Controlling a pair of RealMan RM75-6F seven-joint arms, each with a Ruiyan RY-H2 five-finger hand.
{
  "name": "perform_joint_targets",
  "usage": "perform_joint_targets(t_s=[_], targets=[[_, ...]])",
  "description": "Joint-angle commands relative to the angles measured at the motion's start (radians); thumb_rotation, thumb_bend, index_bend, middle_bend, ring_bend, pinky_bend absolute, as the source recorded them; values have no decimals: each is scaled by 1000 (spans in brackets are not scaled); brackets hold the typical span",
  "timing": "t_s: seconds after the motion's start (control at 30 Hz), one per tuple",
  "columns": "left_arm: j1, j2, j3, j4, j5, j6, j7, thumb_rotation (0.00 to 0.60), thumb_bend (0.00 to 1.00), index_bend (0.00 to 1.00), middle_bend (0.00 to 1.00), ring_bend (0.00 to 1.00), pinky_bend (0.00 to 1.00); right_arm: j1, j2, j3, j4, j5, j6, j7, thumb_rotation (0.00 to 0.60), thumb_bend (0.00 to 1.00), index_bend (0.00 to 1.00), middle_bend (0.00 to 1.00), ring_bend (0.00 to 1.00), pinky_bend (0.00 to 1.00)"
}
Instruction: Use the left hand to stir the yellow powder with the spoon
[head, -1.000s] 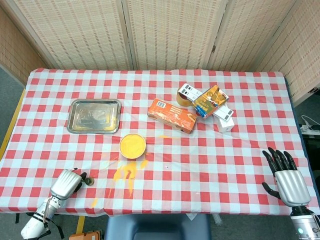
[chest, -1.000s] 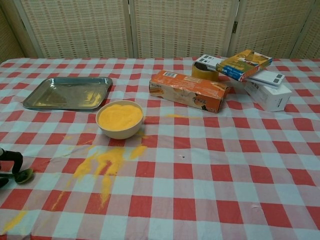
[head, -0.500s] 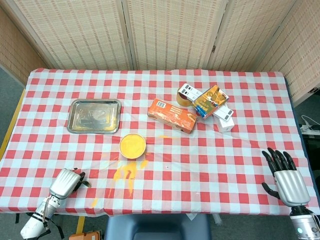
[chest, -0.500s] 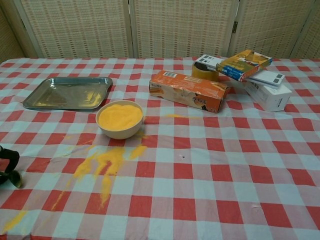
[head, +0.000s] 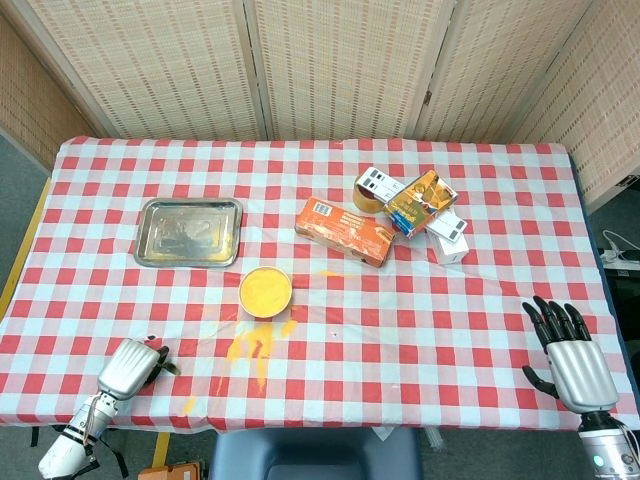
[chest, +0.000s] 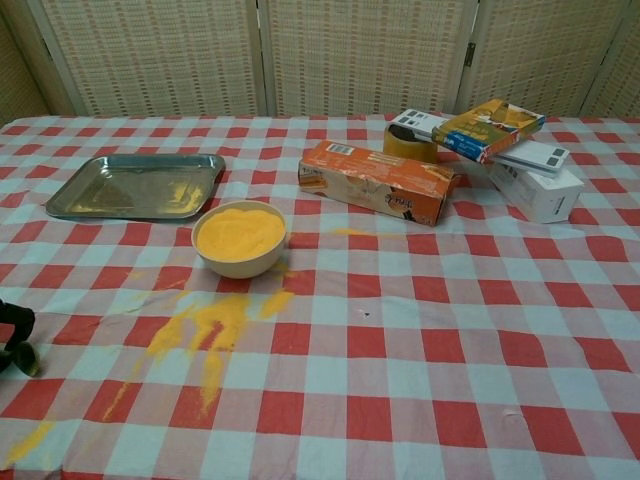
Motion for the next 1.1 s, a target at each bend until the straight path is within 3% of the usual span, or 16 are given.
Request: perform_joint_targets(t_s=[0.03,0.73,1.1], targets=[[-1,4,5,-7,-1,-7,-7,600,441,463,1000,1000,1000,0,0,1,0,1,1,0,600,151,0,0,0,0],[-9,58,13,-113,-4,-24,12,600,441,418,1000,1000,1000,0,5,1,-6,7,-3,-2,600,151,0,0,0,0],[-10,53,16,-107,-2,-27,6,600,440,512,1000,1000,1000,1,4,0,-9,11,-7,-8,600,151,0,0,0,0]])
